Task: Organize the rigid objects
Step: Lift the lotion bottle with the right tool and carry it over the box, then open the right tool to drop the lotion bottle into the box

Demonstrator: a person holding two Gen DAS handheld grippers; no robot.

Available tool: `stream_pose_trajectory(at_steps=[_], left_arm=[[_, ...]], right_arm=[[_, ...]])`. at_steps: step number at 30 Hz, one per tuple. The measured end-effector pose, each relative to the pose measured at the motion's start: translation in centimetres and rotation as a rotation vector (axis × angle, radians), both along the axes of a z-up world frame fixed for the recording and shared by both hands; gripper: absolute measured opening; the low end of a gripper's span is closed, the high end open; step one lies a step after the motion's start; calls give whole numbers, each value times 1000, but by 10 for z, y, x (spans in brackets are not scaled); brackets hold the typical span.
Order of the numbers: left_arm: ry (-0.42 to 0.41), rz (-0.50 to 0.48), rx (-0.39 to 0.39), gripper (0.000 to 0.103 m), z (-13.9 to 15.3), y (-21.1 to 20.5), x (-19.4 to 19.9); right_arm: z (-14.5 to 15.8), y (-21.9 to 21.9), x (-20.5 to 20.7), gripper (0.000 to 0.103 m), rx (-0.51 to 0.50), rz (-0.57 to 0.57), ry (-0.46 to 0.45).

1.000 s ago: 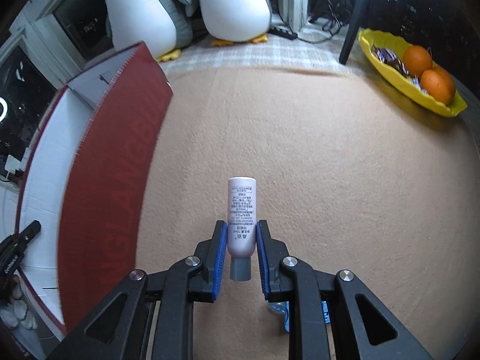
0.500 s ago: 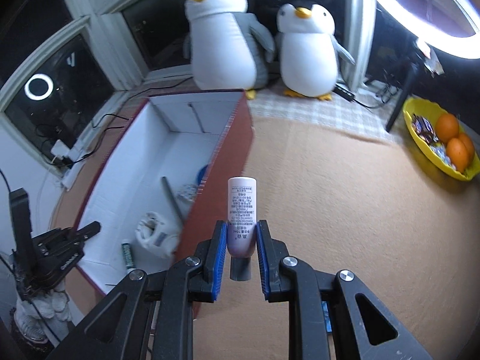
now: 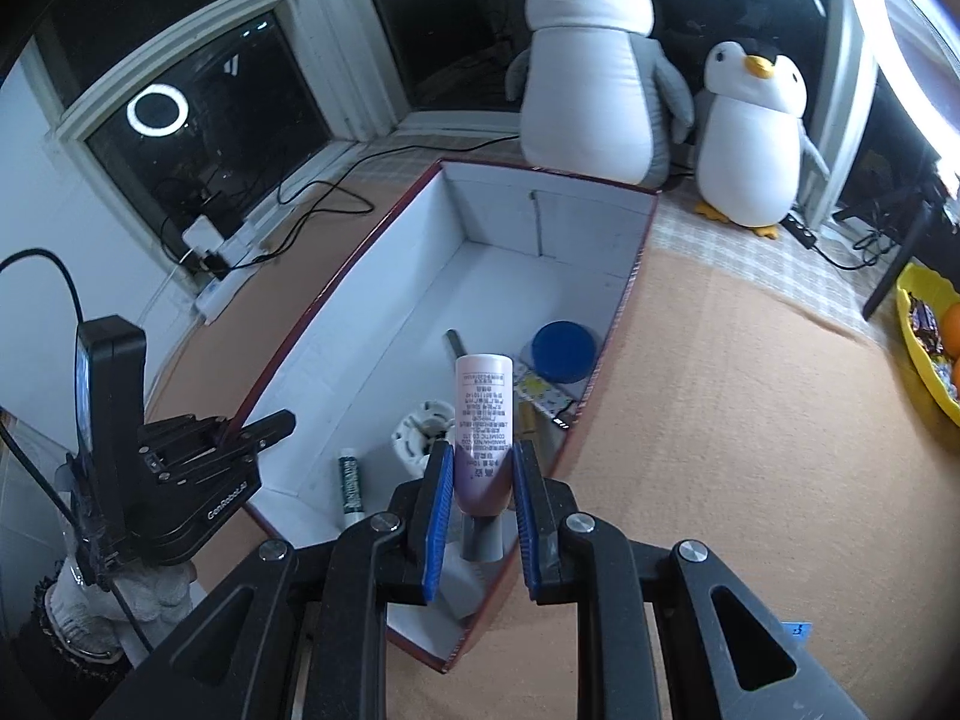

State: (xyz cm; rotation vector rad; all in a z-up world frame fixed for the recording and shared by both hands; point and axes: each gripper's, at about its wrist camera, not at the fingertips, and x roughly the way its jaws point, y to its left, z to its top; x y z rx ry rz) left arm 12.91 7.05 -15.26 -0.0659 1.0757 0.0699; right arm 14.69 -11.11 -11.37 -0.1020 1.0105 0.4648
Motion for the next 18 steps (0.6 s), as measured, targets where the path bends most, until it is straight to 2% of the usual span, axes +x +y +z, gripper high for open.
stream_pose_trajectory(at_steps=[6, 18], left_arm=[[-1, 6, 3, 8, 1, 0, -1], [-2, 7, 1, 8, 1, 0, -2]], right_arm=[[-8, 18, -6, 18, -16, 58, 17], [-15, 28, -6, 18, -28, 70, 31]])
